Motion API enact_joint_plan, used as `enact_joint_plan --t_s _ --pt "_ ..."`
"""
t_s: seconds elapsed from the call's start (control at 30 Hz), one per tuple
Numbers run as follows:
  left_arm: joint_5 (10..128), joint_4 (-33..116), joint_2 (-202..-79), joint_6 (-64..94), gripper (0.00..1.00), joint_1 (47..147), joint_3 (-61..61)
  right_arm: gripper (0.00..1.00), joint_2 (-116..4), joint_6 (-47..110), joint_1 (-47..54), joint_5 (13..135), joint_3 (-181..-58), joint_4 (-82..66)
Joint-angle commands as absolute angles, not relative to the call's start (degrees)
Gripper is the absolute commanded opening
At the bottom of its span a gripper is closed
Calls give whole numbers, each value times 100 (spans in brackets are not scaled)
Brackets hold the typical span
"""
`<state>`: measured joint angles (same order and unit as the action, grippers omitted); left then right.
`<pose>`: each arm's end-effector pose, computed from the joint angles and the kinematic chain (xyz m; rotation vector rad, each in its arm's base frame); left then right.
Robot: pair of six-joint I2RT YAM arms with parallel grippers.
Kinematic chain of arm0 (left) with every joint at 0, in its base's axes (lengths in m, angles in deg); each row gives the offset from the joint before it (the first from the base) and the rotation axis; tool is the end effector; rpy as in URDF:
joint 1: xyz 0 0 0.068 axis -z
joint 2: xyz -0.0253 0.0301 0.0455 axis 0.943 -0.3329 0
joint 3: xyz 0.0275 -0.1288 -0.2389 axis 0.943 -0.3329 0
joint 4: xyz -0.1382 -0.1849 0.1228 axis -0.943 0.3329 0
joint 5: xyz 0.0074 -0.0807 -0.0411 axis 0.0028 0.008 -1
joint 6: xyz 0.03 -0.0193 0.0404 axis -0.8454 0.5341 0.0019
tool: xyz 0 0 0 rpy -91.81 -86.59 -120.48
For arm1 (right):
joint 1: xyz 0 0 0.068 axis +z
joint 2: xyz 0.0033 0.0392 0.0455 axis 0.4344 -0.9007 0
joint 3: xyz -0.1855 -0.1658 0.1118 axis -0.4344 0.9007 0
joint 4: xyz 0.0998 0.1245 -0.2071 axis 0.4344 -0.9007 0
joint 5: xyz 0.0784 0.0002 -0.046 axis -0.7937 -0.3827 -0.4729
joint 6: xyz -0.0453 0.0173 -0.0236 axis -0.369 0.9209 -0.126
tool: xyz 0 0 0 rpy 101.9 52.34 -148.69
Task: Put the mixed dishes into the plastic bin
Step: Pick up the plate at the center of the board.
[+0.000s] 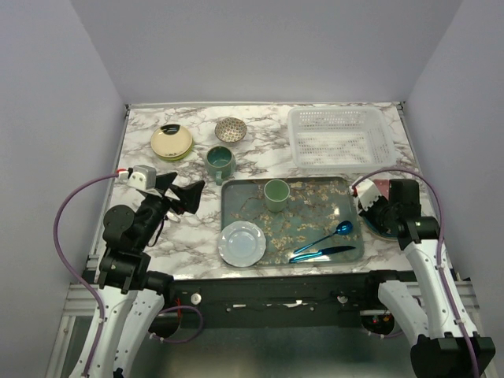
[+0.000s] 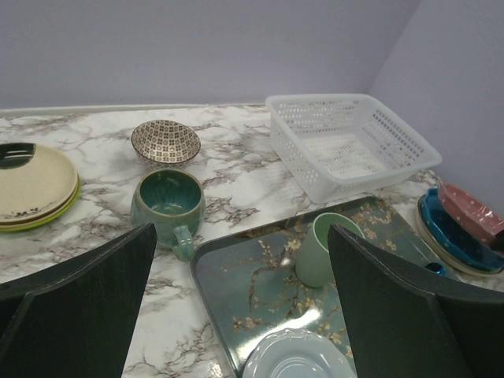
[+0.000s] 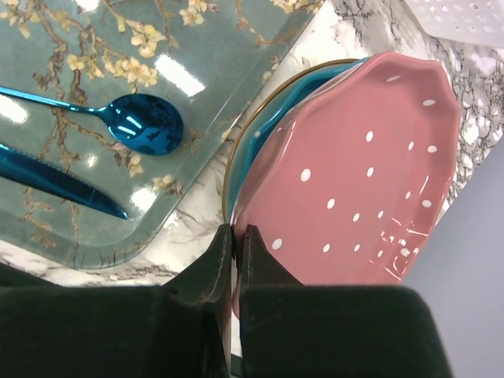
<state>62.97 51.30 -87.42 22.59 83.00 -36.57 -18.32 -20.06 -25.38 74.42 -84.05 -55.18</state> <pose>0.1048 -0.0321 0.3388 0.1098 1.5115 -0.6342 0.1446 0.0056 0.2557 -0.9918 2.2547 -0.1790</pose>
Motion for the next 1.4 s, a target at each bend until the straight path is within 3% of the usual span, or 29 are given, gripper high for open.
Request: enact_joint_plan --t_s 0.0,0.37,0.7,0.97,1.37 --pt "5932 4892 -8777 2437 99 8286 -3712 1 -1485 -2517 -2548 7308 -8908 -5570" --pt "5274 4699 -9154 3209 99 8277 -3659 1 -1344 -3159 -2548 6693 -9444 -6387" --pt "3603 3294 -11656 6012 99 8522 -3606 1 -1054 -3731 -2539 5771 -9945 -7117" --pt "4674 2756 -12766 6533 99 10244 -3080 1 -1001 -4144 -2548 5208 -10095 -7495" --pt "4895 2571 -14876 6920 99 11432 -1472 1 -1220 -4698 -2522 4794 -10341 -7627"
